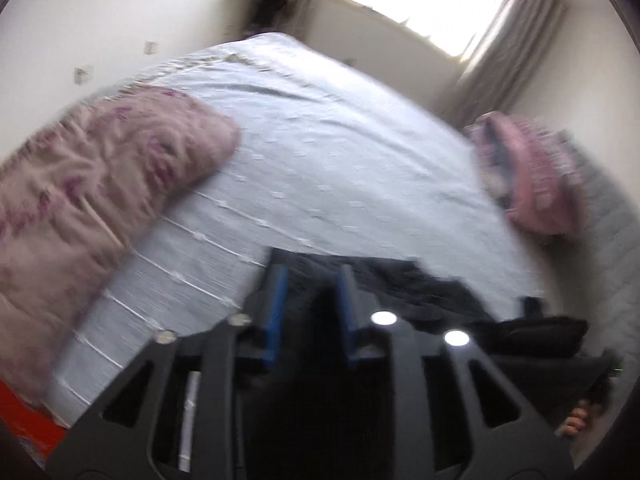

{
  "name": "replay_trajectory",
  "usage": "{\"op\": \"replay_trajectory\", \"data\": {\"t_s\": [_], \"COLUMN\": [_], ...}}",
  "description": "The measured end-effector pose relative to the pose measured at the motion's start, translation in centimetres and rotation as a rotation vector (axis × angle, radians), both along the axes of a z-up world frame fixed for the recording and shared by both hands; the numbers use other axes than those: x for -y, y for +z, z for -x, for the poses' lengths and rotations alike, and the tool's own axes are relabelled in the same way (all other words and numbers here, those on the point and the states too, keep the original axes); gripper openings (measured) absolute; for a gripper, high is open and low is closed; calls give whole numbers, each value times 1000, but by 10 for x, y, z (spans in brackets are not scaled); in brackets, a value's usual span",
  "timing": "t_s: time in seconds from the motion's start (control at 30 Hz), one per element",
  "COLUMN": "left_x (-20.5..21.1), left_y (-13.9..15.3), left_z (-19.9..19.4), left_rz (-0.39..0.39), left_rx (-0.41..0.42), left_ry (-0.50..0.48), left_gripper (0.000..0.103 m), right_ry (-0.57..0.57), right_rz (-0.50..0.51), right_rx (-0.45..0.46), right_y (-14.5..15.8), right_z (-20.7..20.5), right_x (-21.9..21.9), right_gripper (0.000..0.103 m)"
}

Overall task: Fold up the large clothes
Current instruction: 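Lift the side edge with both tools and fold it over the jacket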

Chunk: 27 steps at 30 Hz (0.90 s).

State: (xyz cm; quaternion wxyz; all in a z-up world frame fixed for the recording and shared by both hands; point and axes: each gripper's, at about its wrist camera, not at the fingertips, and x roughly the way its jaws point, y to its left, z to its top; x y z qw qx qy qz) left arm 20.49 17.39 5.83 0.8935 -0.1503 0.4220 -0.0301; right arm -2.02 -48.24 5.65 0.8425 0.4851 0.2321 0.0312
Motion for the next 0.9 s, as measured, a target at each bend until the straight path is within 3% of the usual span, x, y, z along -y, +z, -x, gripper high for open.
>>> {"op": "replay_trajectory", "data": {"t_s": [0.03, 0.1, 0.17, 0.27, 0.43, 0.53, 0.6, 0.63, 0.67, 0.73, 0.9], "left_x": [1, -3, -9, -9, 6, 15, 20, 20, 21, 21, 24], "left_y": [-9, -24, -42, -62, -95, -107, -111, -112, -112, -106, -75], "left_z": [-12, -24, -29, -37, -55, -58, -57, -57, -56, -56, -49], "left_rz": [-33, -24, 14, 11, 34, 16, 3, -2, -3, -7, -37], "left_rx": [-23, -56, -76, -110, -227, -246, -234, -231, -230, -201, -91], "left_ry": [8, -9, -33, -61, -131, -165, -173, -172, -160, -147, -141], "left_gripper": [38, 40, 51, 61, 62, 62, 52, 28, 10, 8, 5], "right_ry": [-31, -53, -67, -85, 38, 106, 140, 150, 146, 130, 68], "right_rz": [28, 62, 143, 335, 479, 547, 565, 559, 552, 544, 589], "right_rx": [-90, -215, -242, -274, -358, -392, -402, -407, -412, -414, -368], "right_y": [-13, -33, -40, -44, -71, -84, -90, -93, -94, -92, -69], "right_z": [-17, -39, -47, -52, -81, -105, -118, -122, -125, -126, -116], "right_x": [6, 16, 22, 20, 3, -10, -16, -17, -18, -21, -29], "right_gripper": [61, 61, 62, 66, 66, 66, 66, 62, 43, 8, 6]}}
